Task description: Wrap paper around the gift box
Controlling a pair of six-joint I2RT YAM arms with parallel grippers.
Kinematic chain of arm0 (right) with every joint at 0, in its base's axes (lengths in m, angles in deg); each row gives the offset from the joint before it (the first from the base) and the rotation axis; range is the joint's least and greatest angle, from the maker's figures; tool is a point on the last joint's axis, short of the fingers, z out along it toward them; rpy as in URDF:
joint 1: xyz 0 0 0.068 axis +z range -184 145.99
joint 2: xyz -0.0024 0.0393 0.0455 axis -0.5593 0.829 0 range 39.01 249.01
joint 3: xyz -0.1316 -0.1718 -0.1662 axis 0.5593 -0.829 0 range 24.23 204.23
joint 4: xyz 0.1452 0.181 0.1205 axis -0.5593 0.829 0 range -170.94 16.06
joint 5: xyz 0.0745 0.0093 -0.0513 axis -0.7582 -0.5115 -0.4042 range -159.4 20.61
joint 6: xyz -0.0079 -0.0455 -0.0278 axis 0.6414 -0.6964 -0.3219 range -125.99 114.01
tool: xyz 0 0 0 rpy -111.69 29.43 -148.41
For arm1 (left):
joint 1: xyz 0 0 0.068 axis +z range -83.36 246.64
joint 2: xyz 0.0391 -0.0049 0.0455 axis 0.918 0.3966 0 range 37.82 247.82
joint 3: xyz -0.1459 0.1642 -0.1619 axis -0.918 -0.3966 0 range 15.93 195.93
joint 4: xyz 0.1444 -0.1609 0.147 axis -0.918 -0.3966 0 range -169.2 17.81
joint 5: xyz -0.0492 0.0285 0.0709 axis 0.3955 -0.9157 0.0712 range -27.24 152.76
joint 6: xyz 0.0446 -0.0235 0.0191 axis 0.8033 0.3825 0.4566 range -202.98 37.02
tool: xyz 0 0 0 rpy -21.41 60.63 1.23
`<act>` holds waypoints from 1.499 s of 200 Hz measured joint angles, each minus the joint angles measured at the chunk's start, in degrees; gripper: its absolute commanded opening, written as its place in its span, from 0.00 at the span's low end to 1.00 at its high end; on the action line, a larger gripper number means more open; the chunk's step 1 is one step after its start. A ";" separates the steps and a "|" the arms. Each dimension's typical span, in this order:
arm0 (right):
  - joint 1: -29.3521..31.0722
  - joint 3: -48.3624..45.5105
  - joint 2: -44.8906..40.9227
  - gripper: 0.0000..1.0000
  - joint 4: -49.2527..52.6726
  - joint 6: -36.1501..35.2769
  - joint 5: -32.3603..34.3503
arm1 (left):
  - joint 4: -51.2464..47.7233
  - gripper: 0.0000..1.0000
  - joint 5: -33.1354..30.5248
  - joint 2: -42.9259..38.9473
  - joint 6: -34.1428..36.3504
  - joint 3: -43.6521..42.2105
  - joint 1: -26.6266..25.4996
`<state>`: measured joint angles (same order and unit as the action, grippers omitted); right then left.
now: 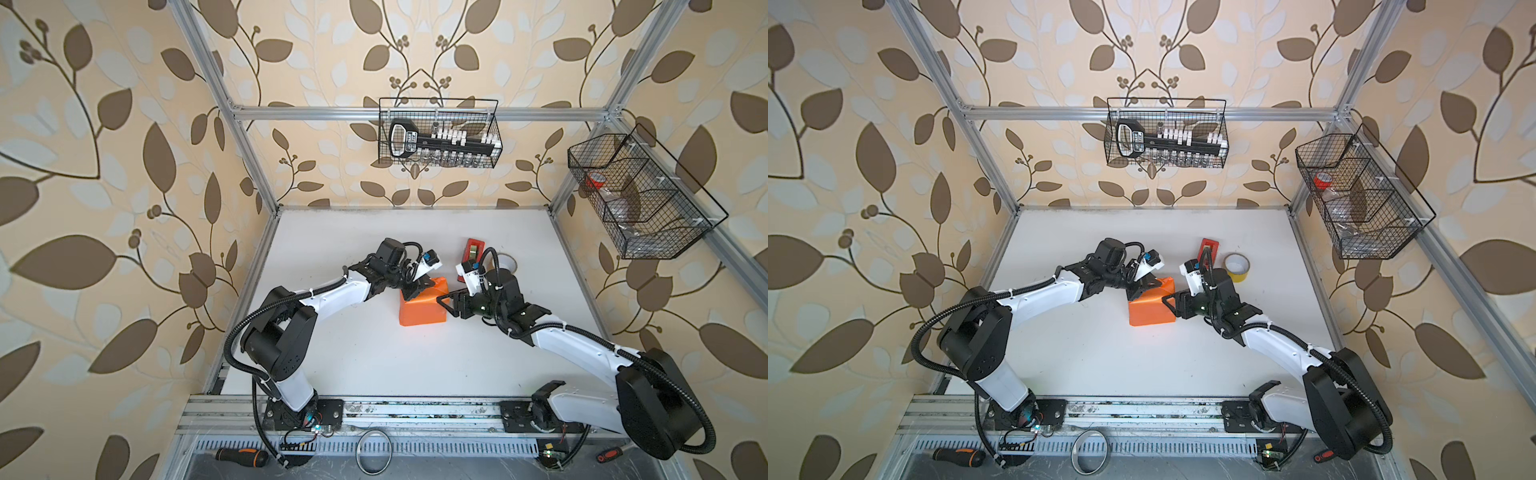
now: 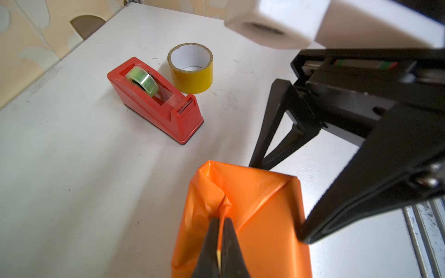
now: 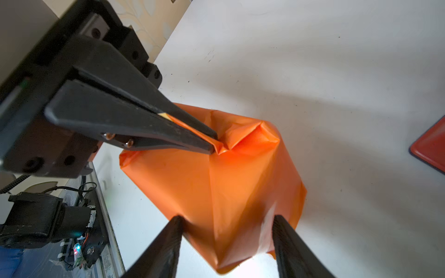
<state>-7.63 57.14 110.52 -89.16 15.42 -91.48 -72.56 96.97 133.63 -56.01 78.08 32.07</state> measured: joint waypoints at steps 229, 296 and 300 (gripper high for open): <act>-3.04 0.52 -0.61 0.63 0.07 4.39 -0.44 | -17.16 0.39 6.73 -0.37 8.20 4.85 -0.72; -4.92 6.58 6.40 0.68 -4.22 12.61 -3.30 | -17.88 0.44 7.61 -0.37 10.14 4.85 -0.72; -4.92 6.91 6.95 0.68 -4.42 13.00 -3.39 | -17.90 0.44 7.61 -0.37 10.19 4.85 -0.72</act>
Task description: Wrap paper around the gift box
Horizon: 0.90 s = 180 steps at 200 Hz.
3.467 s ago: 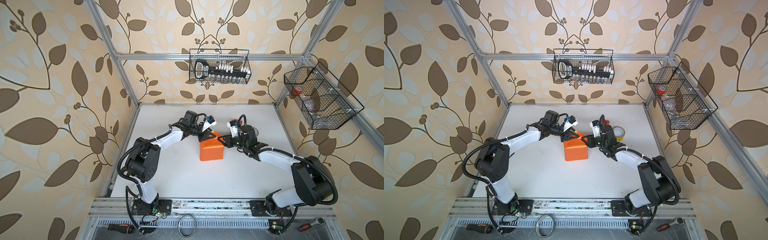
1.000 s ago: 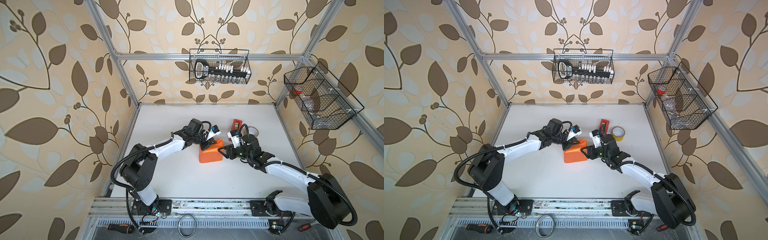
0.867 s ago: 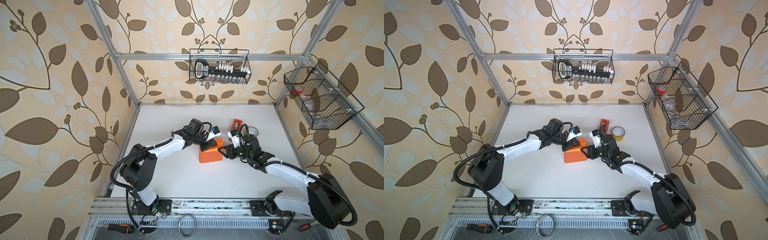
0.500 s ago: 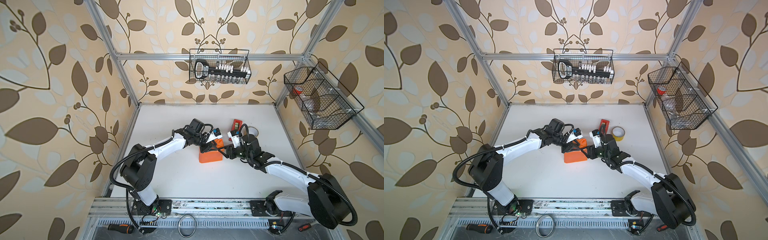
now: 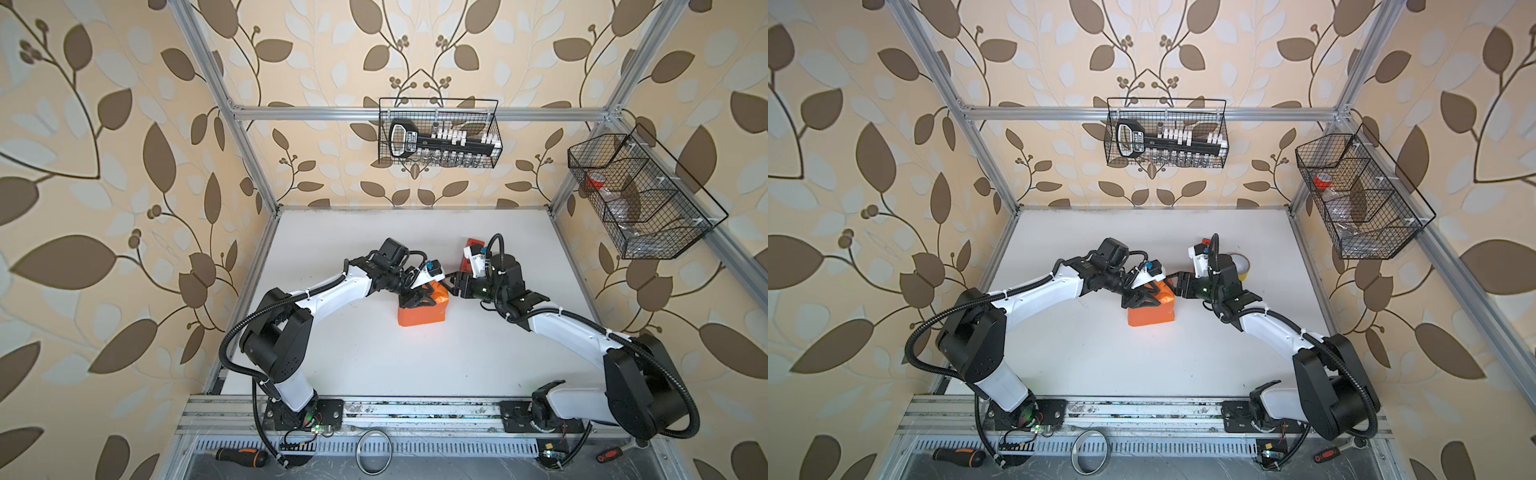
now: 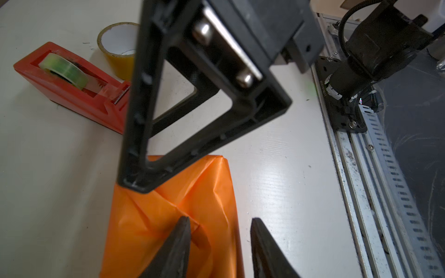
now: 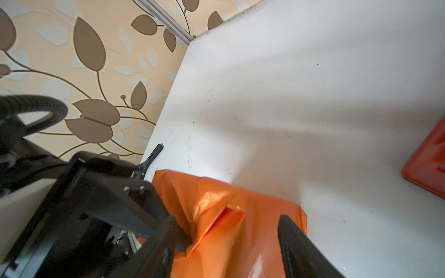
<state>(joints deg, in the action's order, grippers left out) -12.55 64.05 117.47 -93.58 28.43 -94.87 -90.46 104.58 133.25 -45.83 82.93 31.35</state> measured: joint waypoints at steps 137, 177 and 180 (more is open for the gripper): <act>0.79 -4.33 2.97 0.62 -5.49 1.60 3.13 | 0.70 0.53 -0.02 -0.11 -2.25 0.00 -0.04; 1.36 -6.49 2.54 0.60 -9.53 1.62 4.44 | 3.02 0.66 -2.08 -0.83 -9.64 -0.04 -0.04; 1.42 -6.54 2.51 0.60 -9.66 1.62 4.52 | 3.37 0.68 -2.45 -1.03 -11.08 -0.13 -0.04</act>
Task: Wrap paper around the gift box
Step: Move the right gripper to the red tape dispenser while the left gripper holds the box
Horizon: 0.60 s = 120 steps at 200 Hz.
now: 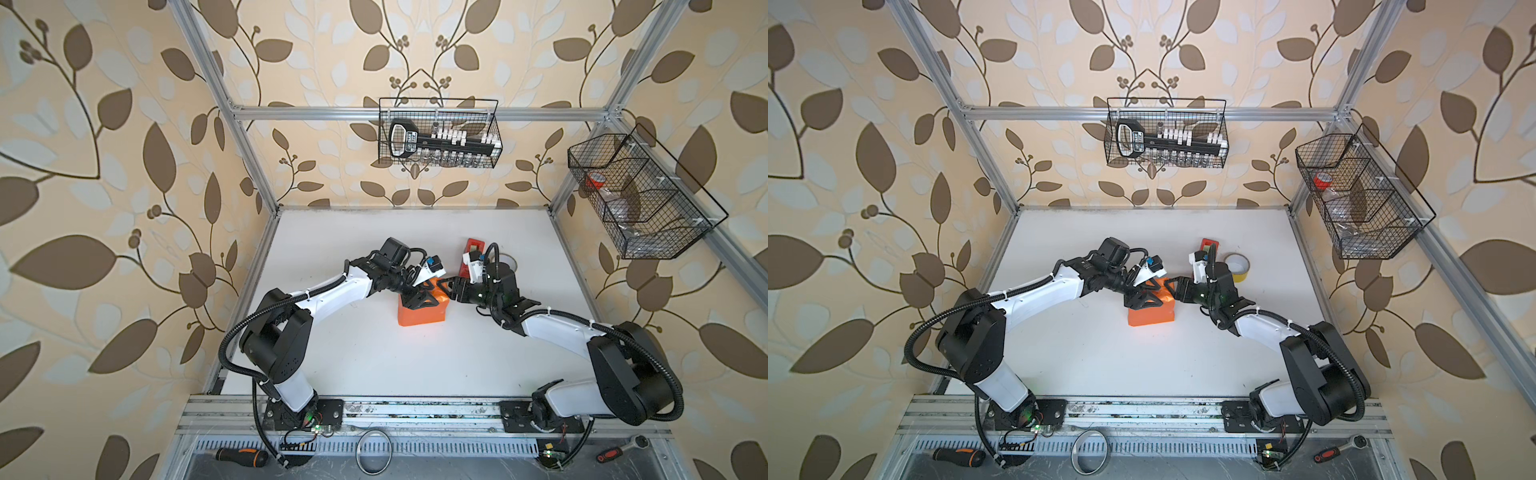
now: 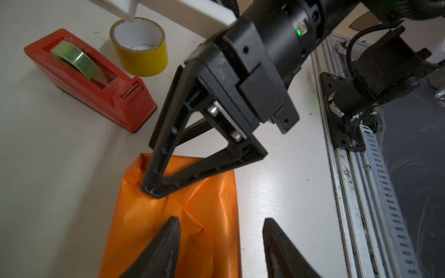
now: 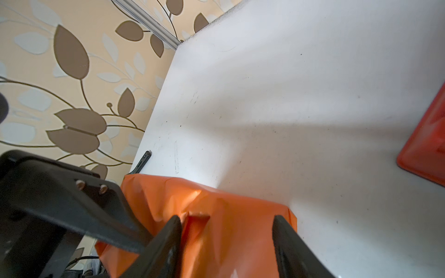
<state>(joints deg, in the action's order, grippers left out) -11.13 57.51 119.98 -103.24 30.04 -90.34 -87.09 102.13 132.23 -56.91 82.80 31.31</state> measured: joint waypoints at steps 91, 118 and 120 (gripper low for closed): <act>0.39 -0.42 0.13 0.59 -1.40 -0.04 0.85 | 10.03 0.99 -23.23 -16.57 -33.03 -8.85 3.19; 0.55 -0.55 0.13 0.59 -1.73 -0.04 1.05 | 8.33 0.99 -24.85 -11.89 -38.64 -8.74 5.70; 0.57 -0.55 0.13 0.59 -1.75 -0.04 1.05 | 8.31 0.99 -24.83 -11.47 -38.84 -8.74 5.79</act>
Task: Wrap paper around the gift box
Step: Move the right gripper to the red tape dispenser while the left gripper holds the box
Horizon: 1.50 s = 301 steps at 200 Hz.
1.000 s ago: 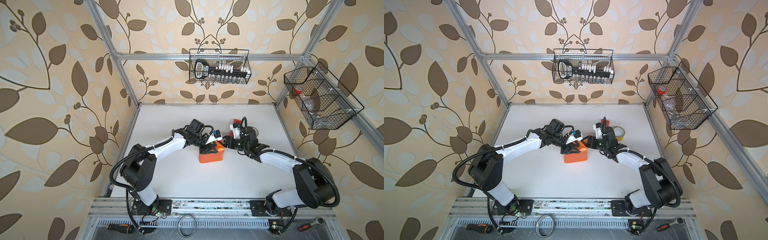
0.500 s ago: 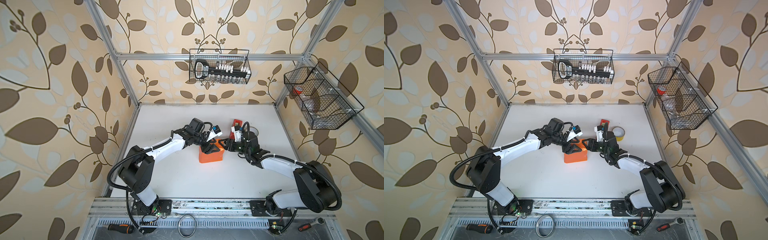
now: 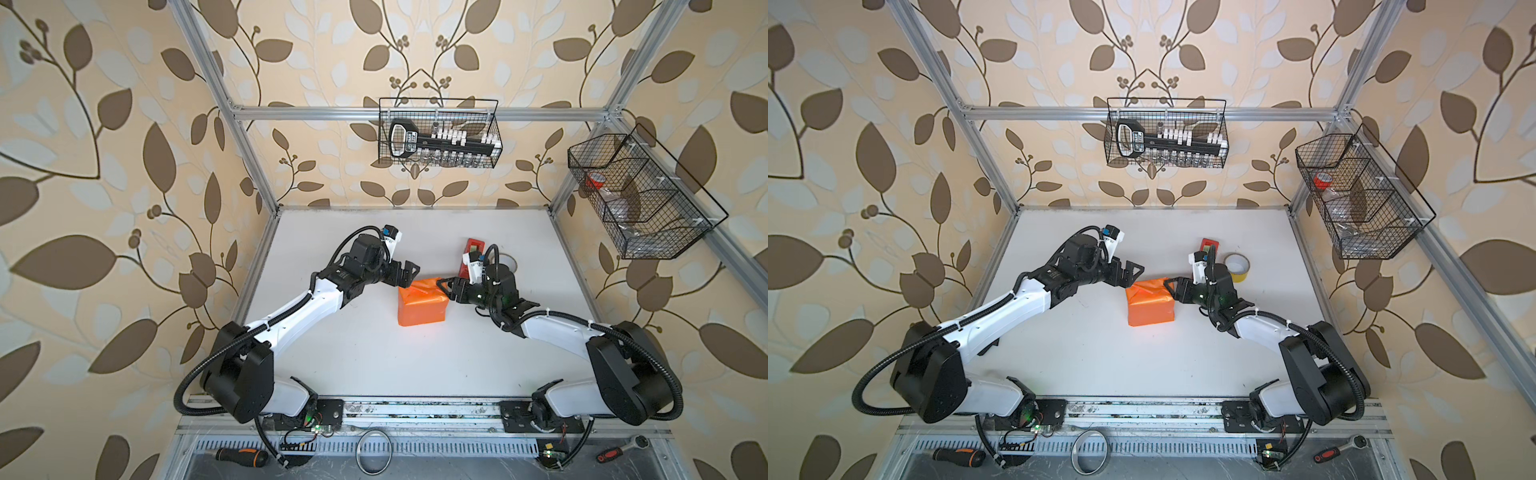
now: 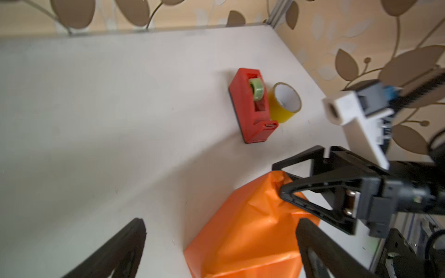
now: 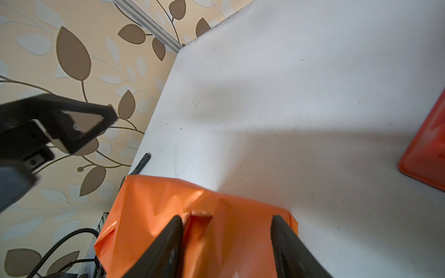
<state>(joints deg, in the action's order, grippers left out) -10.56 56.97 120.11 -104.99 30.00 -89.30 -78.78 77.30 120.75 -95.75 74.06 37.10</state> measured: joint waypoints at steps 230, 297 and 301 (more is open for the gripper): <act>-4.57 5.81 -6.99 0.69 13.79 -2.69 -4.37 | 14.21 0.97 9.84 3.41 -9.57 -12.48 0.28; -21.66 9.73 -5.70 0.60 21.64 -1.55 -6.27 | 14.27 0.94 10.60 3.69 -11.82 -12.48 0.35; -21.79 10.25 -4.81 0.59 22.05 -1.36 -6.03 | 14.34 0.94 10.62 3.72 -11.87 -12.48 0.35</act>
<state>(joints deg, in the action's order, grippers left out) -32.36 67.22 115.30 -82.94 28.64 -95.33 -64.45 87.93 124.47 -107.62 61.58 37.45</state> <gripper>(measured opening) 0.617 0.944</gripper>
